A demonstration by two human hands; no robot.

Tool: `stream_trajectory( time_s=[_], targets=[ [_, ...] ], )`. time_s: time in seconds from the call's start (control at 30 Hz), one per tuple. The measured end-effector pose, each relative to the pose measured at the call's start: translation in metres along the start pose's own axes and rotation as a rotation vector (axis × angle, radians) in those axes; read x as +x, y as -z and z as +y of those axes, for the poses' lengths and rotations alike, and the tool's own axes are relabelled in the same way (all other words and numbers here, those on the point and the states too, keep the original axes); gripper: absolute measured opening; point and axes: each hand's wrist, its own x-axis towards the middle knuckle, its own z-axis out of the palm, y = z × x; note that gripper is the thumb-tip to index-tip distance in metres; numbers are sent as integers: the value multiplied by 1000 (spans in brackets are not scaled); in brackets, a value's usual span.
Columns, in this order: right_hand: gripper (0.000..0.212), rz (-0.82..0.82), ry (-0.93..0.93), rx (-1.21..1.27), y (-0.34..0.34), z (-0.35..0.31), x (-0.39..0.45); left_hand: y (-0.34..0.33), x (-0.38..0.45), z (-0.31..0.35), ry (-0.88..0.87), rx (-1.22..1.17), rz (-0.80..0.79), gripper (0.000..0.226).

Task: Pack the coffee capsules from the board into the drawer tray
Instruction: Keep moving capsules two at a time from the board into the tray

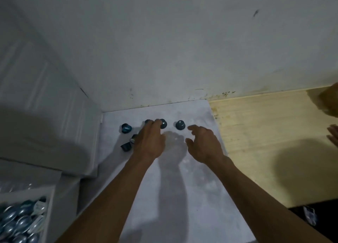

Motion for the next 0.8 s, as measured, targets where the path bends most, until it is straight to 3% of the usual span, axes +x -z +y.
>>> stream_trajectory(
  time_s=[0.2,0.37,0.5,0.67,0.73,0.8],
  targets=[
    [50,-52,98,-115,-27,5,66,-31,55,7,13,174,-86,47],
    [42,-122,170,-153,-44,15,92,-48,70,6,29,321,-147,28],
    [20,-114,224,-168,-48,17,98,-52,71,7,28,293,-105,21],
    [14,-90,253,-98,-37,22,97,-57,62,7,54,162,-75,32],
    [16,-66,266,-21,-37,28,95,-60,57,4,41,69,-76,42],
    [32,-68,277,38,-37,35,91,-62,53,0,28,15,-81,48]
  ],
)
